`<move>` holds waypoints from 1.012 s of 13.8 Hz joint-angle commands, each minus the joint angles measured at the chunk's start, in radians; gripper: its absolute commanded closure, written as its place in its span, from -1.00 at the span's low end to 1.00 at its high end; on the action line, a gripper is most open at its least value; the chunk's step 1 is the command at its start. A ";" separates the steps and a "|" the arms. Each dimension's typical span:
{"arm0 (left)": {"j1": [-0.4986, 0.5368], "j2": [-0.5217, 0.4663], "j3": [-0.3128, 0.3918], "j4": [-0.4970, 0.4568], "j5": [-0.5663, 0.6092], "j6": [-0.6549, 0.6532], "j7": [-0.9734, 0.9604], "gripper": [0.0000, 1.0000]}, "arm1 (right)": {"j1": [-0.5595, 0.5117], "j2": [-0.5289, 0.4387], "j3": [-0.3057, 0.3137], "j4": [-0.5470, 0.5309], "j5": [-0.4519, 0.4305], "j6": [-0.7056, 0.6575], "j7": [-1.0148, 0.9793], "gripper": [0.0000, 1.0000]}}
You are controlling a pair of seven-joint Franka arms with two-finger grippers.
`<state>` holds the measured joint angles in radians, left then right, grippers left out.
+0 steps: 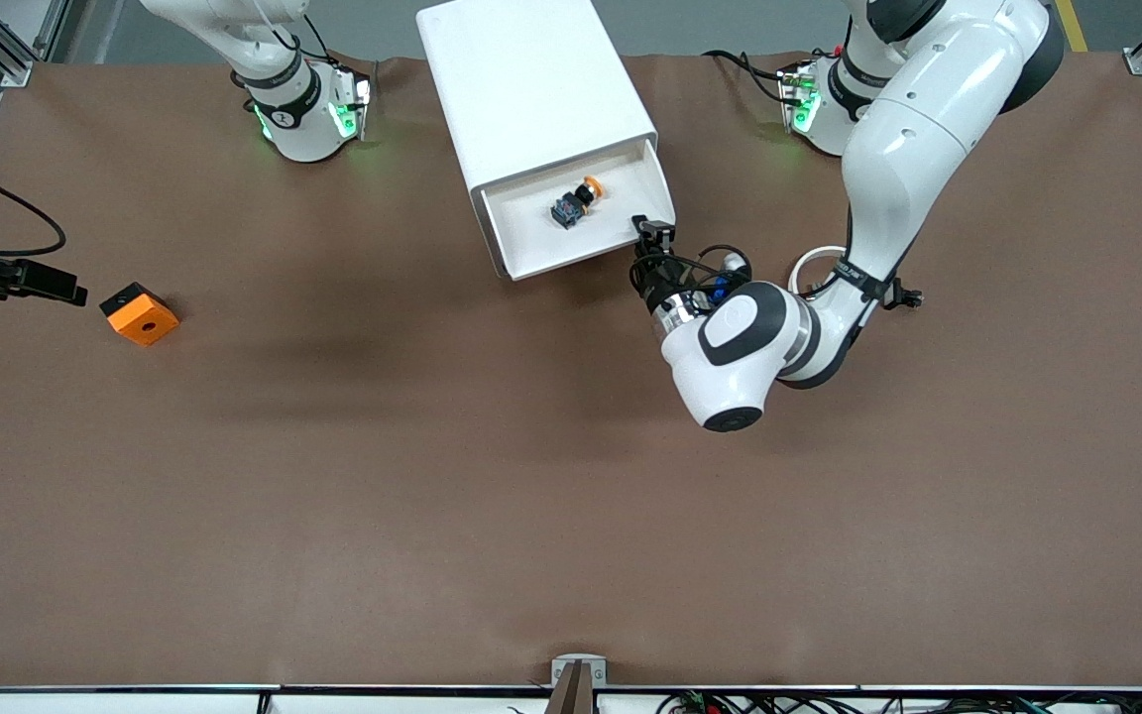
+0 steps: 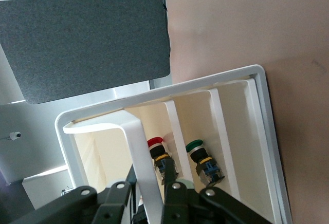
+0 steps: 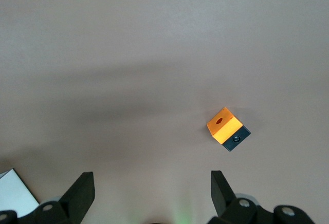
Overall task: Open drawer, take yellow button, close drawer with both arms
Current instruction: 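Reach the right gripper over the open drawer toward a button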
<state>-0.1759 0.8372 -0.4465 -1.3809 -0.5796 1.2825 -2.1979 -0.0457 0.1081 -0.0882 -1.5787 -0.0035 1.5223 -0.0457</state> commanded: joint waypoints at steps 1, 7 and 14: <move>-0.010 -0.012 0.031 0.038 0.047 -0.005 -0.003 0.58 | 0.061 0.002 0.005 0.023 -0.007 -0.013 0.157 -1.00; 0.006 -0.018 0.034 0.055 0.057 -0.012 -0.003 0.57 | 0.260 -0.001 0.007 0.011 0.117 -0.025 0.620 -1.00; 0.021 -0.015 0.034 0.059 0.053 -0.012 -0.003 0.54 | 0.571 -0.008 0.007 0.008 0.137 -0.001 1.126 -1.00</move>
<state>-0.1538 0.8363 -0.4245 -1.3269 -0.5544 1.2731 -2.2013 0.4364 0.1082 -0.0704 -1.5712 0.1229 1.5101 0.9318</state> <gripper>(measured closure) 0.771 0.000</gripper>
